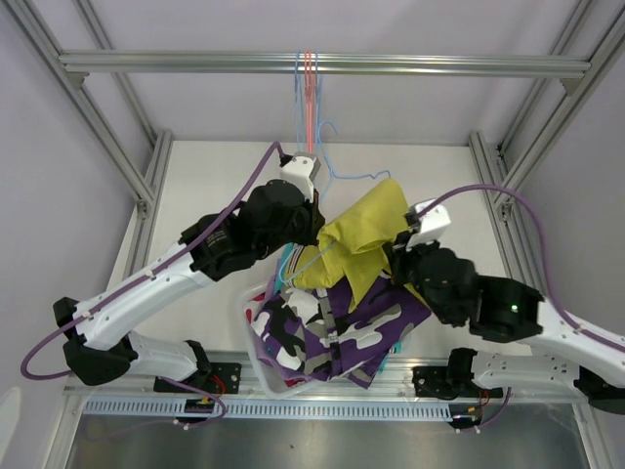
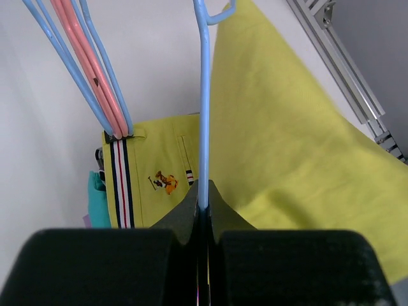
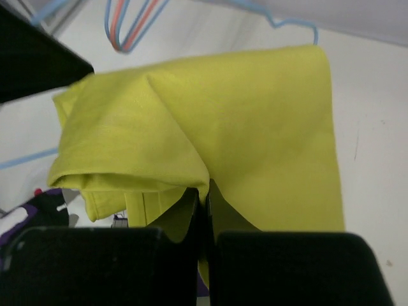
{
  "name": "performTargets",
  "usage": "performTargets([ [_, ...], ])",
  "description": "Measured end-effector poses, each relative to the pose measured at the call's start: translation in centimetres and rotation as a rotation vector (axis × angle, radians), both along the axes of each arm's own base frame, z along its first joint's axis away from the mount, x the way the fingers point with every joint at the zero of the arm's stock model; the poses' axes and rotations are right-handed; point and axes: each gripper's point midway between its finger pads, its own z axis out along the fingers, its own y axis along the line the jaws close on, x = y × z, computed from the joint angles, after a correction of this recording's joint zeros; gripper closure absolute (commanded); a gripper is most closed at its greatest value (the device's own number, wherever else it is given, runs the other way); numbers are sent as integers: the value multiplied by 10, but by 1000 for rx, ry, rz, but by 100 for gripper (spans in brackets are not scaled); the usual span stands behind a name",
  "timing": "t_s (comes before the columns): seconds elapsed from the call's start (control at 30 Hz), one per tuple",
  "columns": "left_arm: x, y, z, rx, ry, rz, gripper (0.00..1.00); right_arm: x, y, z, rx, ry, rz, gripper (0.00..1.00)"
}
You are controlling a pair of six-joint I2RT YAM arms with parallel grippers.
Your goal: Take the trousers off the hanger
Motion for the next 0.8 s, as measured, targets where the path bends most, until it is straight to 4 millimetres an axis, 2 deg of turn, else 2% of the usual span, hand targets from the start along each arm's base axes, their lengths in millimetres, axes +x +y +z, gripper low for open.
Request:
performTargets([
  [0.1,0,0,0,5,-2,-1,100,1,15,-31,-50,47,11,100],
  [0.17,0,1,-1,7,-3,-2,100,1,16,-40,-56,62,11,97],
  [0.2,0,1,-1,8,-3,-2,100,0,16,-40,-51,63,9,93],
  [0.33,1,1,0,9,-5,1,100,0,14,-36,-15,65,-3,61],
  [0.4,1,1,0,10,-6,3,100,0,13,-35,-12,65,-6,50],
  [0.6,1,2,0,16,-12,2,99,-1,9,-37,-23,66,-10,33],
  [0.8,2,2,0,18,-13,3,100,1,6,-41,-53,67,-26,24],
])
